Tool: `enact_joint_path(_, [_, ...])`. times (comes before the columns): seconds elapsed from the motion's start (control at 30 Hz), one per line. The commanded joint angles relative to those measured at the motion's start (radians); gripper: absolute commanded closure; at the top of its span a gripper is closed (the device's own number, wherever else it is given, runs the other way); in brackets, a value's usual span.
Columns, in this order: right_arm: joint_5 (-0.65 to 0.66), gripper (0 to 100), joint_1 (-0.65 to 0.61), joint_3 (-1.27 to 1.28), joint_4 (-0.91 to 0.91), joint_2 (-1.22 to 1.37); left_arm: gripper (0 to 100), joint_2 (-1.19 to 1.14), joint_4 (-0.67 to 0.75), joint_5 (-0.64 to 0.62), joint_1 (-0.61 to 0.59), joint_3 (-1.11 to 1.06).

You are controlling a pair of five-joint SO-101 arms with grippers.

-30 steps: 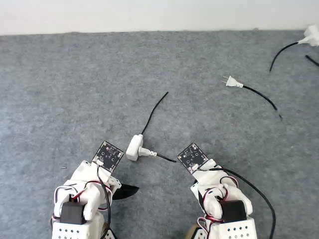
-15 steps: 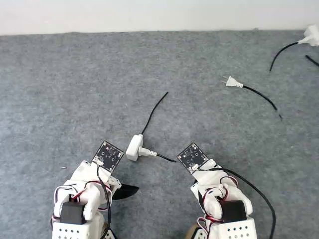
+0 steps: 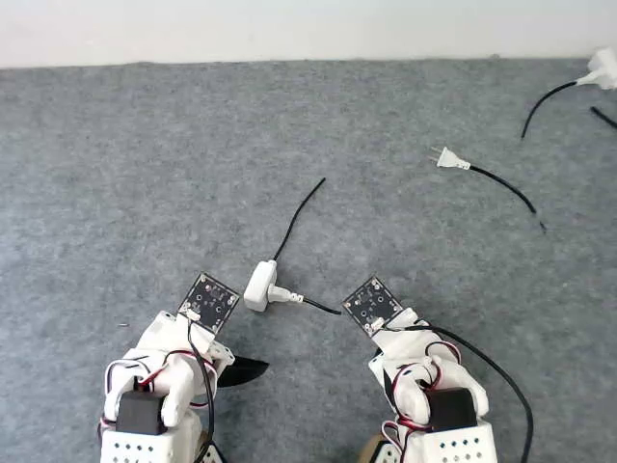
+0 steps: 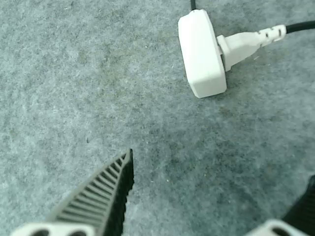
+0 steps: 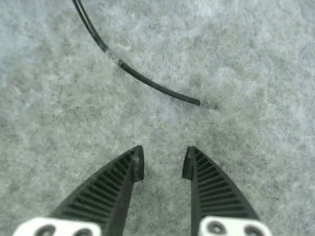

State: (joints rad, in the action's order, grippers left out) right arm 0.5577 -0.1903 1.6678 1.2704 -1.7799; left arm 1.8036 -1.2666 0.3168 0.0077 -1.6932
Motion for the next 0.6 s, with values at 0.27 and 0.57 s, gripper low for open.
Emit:
enact_joint_path(0.27, [0.011, 85.4, -0.005, 0.017, -0.01, 0.002, 50, 0.012, -0.006, -0.006, -0.006, 0.008])
enact_joint_path(0.57, [0.011, 85.4, -0.007, 0.017, -0.016, 0.001, 50, 0.012, -0.006, -0.006, -0.006, 0.008])
